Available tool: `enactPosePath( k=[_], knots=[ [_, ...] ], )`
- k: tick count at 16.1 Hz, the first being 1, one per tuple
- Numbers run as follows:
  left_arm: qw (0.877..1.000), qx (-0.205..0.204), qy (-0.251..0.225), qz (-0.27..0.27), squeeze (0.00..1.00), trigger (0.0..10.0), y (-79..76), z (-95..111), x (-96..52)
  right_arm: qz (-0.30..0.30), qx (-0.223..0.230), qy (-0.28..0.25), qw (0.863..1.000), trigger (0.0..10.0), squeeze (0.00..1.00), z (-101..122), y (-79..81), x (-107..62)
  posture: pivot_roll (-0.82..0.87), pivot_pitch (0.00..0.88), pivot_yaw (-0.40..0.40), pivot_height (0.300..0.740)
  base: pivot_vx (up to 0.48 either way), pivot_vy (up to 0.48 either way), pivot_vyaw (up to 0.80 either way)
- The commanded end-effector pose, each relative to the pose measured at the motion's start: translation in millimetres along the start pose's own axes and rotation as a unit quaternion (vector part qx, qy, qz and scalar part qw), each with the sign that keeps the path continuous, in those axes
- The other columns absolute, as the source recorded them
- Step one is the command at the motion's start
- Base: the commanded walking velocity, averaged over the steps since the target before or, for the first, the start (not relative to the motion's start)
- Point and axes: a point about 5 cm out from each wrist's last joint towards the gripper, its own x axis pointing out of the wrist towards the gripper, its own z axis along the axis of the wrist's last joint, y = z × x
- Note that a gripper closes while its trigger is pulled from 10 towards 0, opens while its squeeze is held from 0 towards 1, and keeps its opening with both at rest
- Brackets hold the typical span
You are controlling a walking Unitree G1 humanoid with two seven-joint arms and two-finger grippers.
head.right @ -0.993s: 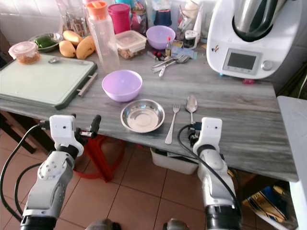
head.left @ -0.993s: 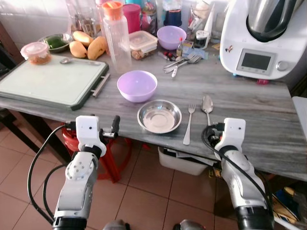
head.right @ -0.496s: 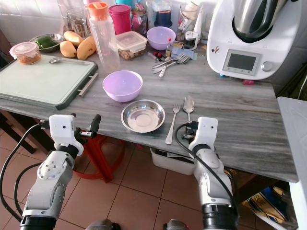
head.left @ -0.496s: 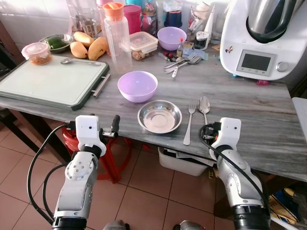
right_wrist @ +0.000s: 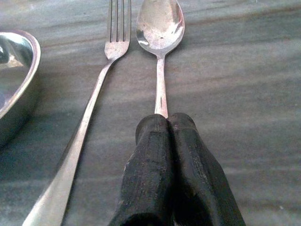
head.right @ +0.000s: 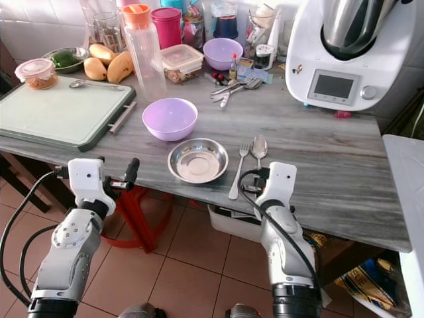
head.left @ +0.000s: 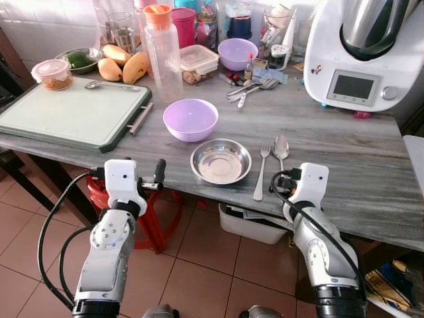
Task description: Setting the table
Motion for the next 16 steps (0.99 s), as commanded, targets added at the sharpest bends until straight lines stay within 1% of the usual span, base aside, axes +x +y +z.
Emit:
enactPosePath(
  k=[1,2,3,4,5,6,7,8,9,10,12,16],
  knots=[
    [1.000,0.004,-0.004,0.001,0.00,10.0,0.6,3.1,-0.1,-0.018,0.010,0.029,0.999,0.6,0.00,-10.8,-5.4,-1.1,-0.02,0.000,0.026,0.740,0.000,0.000,0.00],
    [1.000,0.003,-0.004,0.001,0.00,10.0,0.5,3.0,0.0,-0.022,0.017,0.028,0.999,0.5,0.00,-9.9,-6.1,-0.6,-0.02,0.000,0.026,0.740,0.000,0.000,0.00],
    [1.000,0.003,-0.004,0.000,0.00,10.0,0.4,3.1,0.1,-0.024,0.022,0.026,0.999,0.7,0.00,-8.8,-6.0,-0.4,-0.02,0.000,0.026,0.740,0.000,0.000,0.00],
    [1.000,0.003,-0.004,0.000,0.00,10.0,0.4,3.1,0.2,-0.026,0.023,0.025,0.999,0.9,0.00,-8.3,-6.3,-0.2,-0.02,0.000,0.027,0.740,0.000,0.000,0.00],
    [1.000,0.003,-0.005,-0.001,0.00,10.0,0.3,3.5,0.4,-0.028,0.023,0.026,0.999,1.3,0.00,-8.2,-6.9,0.1,-0.02,0.000,0.027,0.740,0.000,0.000,0.00],
    [1.000,0.003,-0.006,0.000,0.00,10.0,0.5,3.7,0.5,-0.028,0.022,0.025,0.999,3.5,0.00,-8.0,-7.1,0.0,-0.02,0.000,0.027,0.740,0.000,0.000,0.00],
    [1.000,0.003,-0.006,0.000,0.00,10.0,0.6,3.8,0.7,-0.029,0.019,0.021,0.999,8.0,0.00,-6.9,-7.4,-0.1,-0.02,0.000,0.028,0.740,0.000,0.000,0.00],
    [1.000,0.003,-0.006,0.000,0.00,10.0,0.7,3.9,0.7,-0.026,0.018,0.009,0.999,10.0,0.00,-4.1,-7.8,-0.6,-0.02,0.000,0.027,0.740,0.000,0.000,0.00],
    [1.000,0.003,-0.006,-0.001,0.00,10.0,0.6,4.0,0.8,-0.028,0.007,-0.003,1.000,10.0,0.97,-0.9,-8.8,-1.0,-0.02,0.000,0.028,0.740,0.000,0.000,0.00],
    [1.000,0.003,-0.006,-0.001,0.00,10.0,0.2,4.0,0.6,-0.025,0.014,-0.012,1.000,10.0,1.00,1.6,-8.0,-1.1,-0.02,0.000,0.028,0.740,0.000,0.000,0.00],
    [1.000,0.002,-0.006,-0.001,0.00,10.0,-0.1,4.1,0.7,-0.020,0.017,-0.022,0.999,10.0,1.00,5.8,-6.2,-1.0,-0.02,0.000,0.029,0.740,0.000,0.000,0.00],
    [1.000,0.003,-0.007,0.000,0.00,10.0,0.9,4.6,0.6,-0.024,0.023,-0.040,0.999,10.0,1.00,9.2,-8.2,0.0,-0.02,0.000,0.029,0.740,0.000,0.000,0.00]
  ],
)
